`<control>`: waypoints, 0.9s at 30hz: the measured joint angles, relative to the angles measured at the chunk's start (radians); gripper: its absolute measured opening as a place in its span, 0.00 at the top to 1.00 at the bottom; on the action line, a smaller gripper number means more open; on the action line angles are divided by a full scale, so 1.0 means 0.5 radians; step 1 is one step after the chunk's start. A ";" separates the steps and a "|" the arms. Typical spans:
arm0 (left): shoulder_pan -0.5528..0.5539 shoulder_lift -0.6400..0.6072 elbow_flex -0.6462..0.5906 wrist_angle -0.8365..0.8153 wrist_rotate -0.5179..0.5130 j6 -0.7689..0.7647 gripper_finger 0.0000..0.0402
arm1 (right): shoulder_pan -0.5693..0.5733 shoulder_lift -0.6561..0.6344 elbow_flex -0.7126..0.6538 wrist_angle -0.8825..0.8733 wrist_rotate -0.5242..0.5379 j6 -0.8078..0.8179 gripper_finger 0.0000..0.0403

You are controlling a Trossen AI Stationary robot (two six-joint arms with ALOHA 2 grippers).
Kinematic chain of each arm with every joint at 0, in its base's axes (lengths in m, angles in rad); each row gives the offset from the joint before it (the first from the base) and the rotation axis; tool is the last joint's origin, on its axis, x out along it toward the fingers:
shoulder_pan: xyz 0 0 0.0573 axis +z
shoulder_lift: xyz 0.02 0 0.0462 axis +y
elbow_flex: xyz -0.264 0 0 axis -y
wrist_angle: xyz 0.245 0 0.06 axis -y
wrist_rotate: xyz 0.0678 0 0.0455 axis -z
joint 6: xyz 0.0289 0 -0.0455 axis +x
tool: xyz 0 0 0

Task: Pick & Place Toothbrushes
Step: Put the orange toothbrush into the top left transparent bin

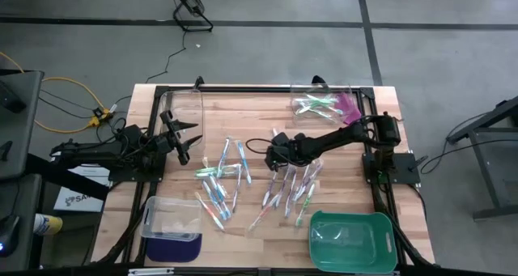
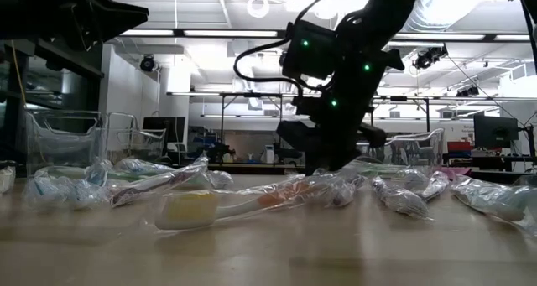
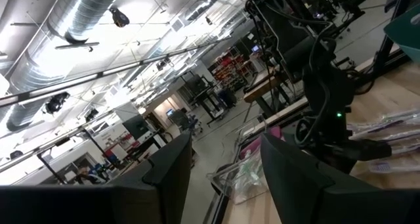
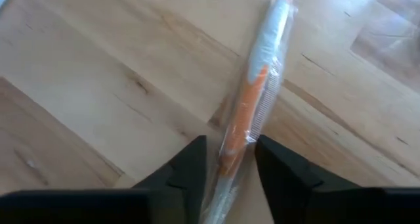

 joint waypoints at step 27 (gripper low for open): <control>0.000 0.002 0.000 0.015 -0.234 -0.248 0.56 | 0.249 -0.040 -0.003 1.370 0.268 -1.325 0.98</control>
